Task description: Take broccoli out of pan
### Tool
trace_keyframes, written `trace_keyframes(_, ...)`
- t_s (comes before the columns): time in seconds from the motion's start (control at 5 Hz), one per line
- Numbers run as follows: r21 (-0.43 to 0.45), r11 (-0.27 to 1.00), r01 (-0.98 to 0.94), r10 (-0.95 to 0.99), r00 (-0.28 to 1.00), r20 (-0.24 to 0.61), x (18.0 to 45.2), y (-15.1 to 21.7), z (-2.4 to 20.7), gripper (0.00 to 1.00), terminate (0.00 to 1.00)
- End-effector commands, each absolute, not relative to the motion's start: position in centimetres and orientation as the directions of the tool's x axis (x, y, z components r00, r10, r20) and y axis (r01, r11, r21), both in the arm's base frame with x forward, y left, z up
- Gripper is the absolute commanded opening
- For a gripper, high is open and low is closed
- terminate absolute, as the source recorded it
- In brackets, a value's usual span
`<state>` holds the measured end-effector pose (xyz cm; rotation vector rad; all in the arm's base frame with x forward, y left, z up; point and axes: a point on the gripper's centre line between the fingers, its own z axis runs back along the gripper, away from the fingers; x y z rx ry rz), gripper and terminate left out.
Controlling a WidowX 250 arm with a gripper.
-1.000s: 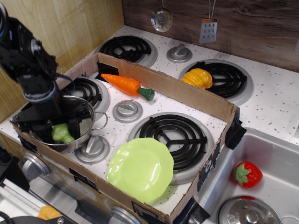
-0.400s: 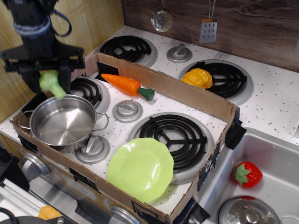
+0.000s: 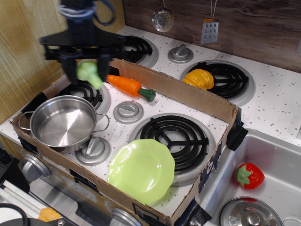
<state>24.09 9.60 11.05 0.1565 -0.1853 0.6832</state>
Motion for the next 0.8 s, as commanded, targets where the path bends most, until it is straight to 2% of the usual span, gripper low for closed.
trace_keyframes(0.0, 0.05, 0.783, -0.62, 0.597, 0.772, 0.22, 26.4, 5.6, 10.1, 0.0, 0.0)
trace_keyframes(0.2, 0.012, 0.781, -0.625, 0.612, 0.769, 0.184, 26.4, 4.7, 8.1, 0.0, 0.0)
trace_keyframes(0.6, -0.038, 0.788, -0.615, 0.61, 0.771, 0.184, 26.5, 5.5, 4.8, 0.0, 0.0)
